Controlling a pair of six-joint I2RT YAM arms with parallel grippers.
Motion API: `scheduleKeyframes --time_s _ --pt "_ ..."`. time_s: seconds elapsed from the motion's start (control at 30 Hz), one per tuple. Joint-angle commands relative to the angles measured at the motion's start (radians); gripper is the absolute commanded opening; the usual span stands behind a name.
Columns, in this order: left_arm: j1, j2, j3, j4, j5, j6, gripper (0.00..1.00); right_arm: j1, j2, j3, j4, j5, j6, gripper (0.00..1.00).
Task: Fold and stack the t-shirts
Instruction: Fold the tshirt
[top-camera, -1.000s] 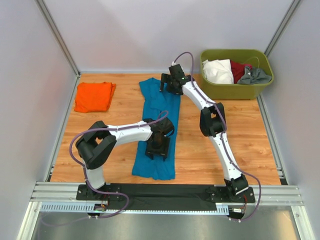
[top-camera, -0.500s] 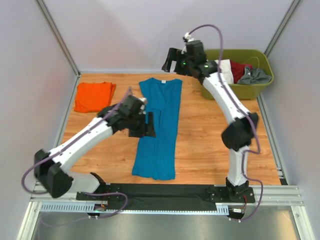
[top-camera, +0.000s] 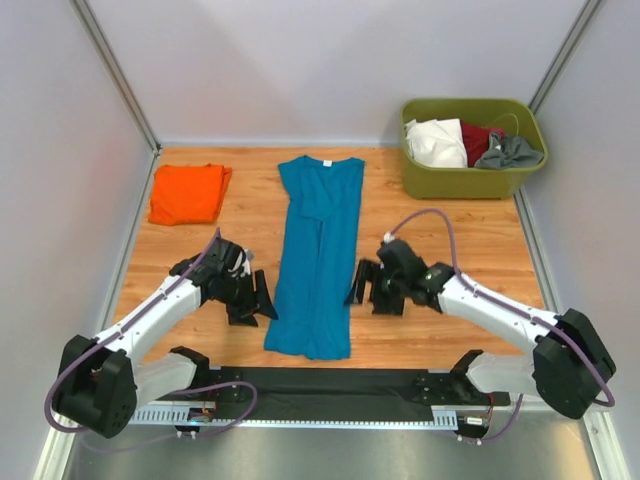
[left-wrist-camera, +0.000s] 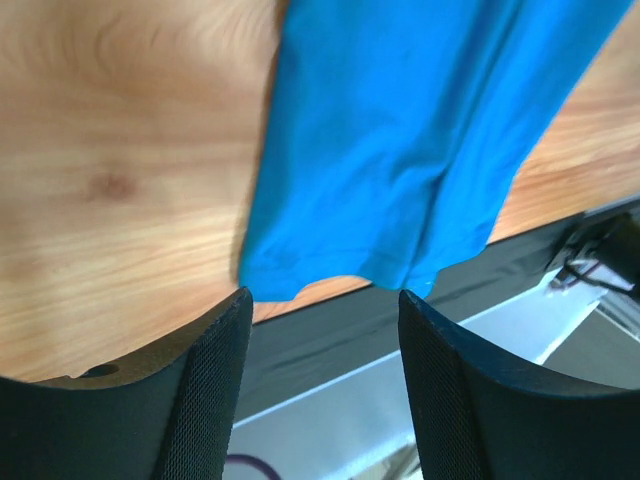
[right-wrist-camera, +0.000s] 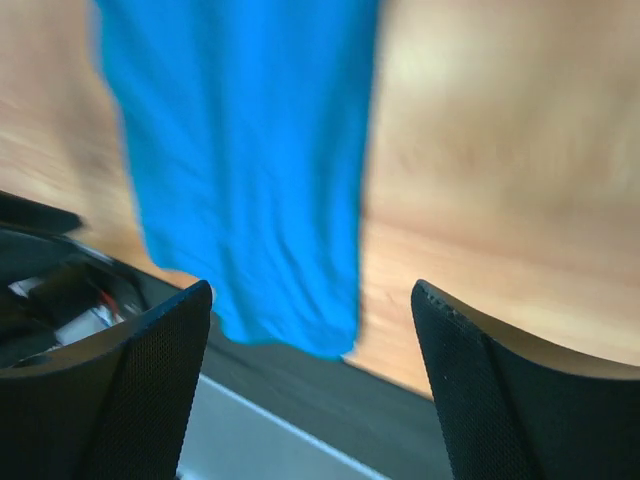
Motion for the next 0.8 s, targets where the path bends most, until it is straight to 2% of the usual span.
scheduleKeyframes --time_s 0.0,0.13,0.2,0.37,0.63,0.77 --pt "0.004 -0.054 -0.053 0.032 0.061 -0.003 0.66 0.101 -0.115 -0.149 0.159 -0.023 0.252 0.82" --pt "0.004 -0.122 -0.159 0.046 0.07 -0.029 0.66 0.216 -0.117 -0.267 0.236 0.029 0.374 0.79" --pt "-0.009 -0.148 -0.19 0.065 0.081 -0.053 0.64 0.261 -0.095 -0.273 0.253 0.035 0.414 0.78" --pt "-0.049 -0.188 -0.236 0.046 -0.005 -0.113 0.64 0.338 -0.031 -0.279 0.267 0.033 0.461 0.77" --pt "-0.064 -0.183 -0.313 0.144 0.009 -0.127 0.63 0.35 -0.084 -0.341 0.222 0.076 0.518 0.71" --pt "-0.066 -0.179 -0.302 0.164 -0.013 -0.113 0.62 0.35 -0.083 -0.342 0.205 0.096 0.509 0.67"
